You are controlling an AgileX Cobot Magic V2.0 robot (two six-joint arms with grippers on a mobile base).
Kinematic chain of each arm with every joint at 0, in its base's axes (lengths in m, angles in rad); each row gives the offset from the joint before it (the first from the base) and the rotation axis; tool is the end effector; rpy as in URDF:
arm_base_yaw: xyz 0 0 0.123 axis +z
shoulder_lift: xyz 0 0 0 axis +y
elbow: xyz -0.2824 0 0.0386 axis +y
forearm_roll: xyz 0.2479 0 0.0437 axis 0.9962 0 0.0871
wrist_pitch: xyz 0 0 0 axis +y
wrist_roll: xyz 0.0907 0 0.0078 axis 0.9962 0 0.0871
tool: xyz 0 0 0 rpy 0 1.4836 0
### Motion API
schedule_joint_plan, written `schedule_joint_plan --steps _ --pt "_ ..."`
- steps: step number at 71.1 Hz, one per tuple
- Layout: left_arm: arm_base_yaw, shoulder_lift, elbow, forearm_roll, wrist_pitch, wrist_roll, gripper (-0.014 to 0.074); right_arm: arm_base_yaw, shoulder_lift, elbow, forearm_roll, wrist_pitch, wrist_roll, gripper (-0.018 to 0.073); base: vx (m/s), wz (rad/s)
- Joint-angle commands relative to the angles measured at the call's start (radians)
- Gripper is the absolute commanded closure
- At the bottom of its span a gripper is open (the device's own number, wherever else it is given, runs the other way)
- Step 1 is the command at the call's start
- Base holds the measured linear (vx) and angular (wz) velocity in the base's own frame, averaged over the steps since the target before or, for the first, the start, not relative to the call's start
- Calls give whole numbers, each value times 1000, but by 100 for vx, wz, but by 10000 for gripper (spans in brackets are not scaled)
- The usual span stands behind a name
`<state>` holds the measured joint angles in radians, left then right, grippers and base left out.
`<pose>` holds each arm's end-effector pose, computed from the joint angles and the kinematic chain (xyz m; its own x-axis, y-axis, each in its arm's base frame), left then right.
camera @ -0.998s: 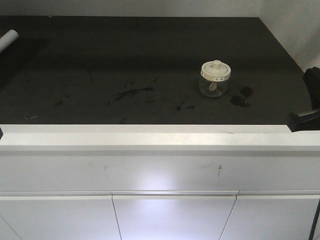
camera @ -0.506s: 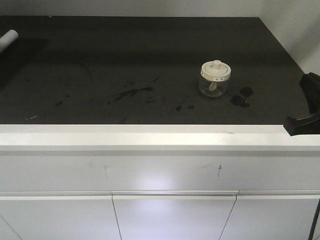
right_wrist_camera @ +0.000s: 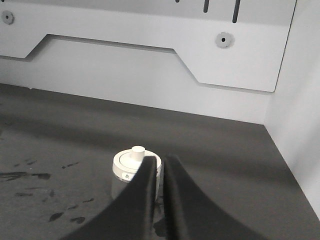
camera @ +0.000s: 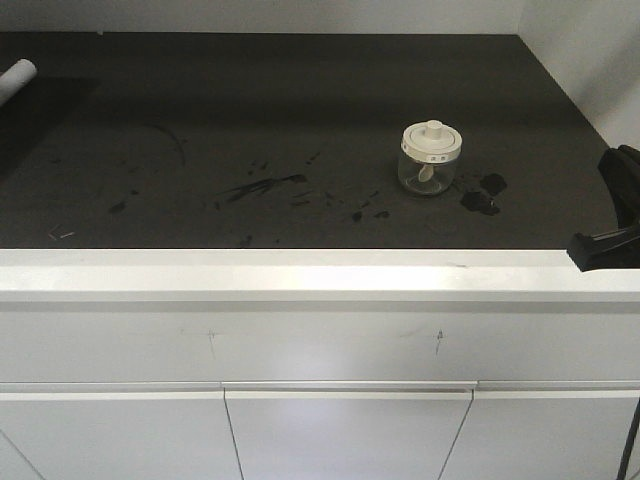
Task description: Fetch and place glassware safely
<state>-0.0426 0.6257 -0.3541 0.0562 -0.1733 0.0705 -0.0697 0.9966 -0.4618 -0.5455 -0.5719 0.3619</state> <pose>0.1351 -0.0066 0.2941 -0.0047 0.1258 -0.9920 0.0533 0.9907 0.1254 0.2031 0.0114 0.2971 0.0783 -0.1111 -0.9907 -0.2055 0.9706 -0.1251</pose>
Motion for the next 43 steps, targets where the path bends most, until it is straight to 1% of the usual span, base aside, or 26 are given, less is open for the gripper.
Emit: schedule_joint_plan --steps 1,6,12,19,21,26,39,43 --pt "-7 -2 -26 -5 -70 -9 603 -5 -1 -29 10 -69 -2 445 0 0" --pt "-7 -2 -26 -5 -70 -9 603 -5 14 -29 10 -73 -1 358 0 0" --pt "-7 -2 -26 -5 -70 -9 603 -5 36 -29 11 -83 -1 228 0 0" --pt "-7 -2 -26 -5 -70 -9 603 -5 80 -29 11 -134 -1 102 0 0" --pt "-7 -2 -26 -5 -70 -9 603 -5 95 -32 11 -152 -1 80 0 0" --pt "-7 -2 -26 -5 -70 -9 603 -5 146 -51 11 -185 -1 48 0 0" --pt "-7 -2 -26 -5 -70 -9 603 -5 301 -176 9 -189 -1 54 0 0" --pt "-7 -2 -26 -5 -70 -9 603 -5 356 -223 -5 -189 -1 54 0 0"
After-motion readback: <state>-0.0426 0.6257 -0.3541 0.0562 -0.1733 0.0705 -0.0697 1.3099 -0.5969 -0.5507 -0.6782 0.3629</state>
